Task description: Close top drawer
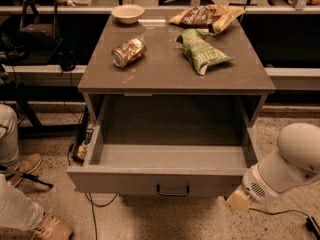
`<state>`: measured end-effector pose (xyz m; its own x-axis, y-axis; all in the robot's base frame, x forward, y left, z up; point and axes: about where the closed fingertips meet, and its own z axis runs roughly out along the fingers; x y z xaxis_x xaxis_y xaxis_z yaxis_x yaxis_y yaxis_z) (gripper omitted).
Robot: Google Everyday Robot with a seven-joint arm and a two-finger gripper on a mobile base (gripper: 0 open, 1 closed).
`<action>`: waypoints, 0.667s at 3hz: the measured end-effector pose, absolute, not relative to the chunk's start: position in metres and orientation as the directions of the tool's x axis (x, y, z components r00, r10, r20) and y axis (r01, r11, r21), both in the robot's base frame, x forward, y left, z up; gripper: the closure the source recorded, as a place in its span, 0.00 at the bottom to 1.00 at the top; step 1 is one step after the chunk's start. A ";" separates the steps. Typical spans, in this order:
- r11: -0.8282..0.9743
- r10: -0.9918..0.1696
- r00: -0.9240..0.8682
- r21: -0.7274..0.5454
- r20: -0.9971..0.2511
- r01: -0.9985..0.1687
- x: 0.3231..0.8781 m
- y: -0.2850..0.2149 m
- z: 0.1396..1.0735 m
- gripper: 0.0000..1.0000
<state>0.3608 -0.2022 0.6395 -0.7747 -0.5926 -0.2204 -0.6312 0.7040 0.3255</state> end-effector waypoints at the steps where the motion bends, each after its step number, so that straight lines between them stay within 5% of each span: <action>1: 0.772 -0.534 -0.819 0.274 -0.210 -0.573 0.379 -0.208 0.611 1.00; 2: 0.798 -0.503 -0.836 0.254 -0.220 -0.547 0.388 -0.210 0.605 1.00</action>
Offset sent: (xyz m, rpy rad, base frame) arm 0.0165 -0.0058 -0.0270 -0.0478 -0.0206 -0.0804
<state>0.3880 -0.2100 0.6052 -0.8359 -0.5027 -0.2204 -0.5468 0.7979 0.2537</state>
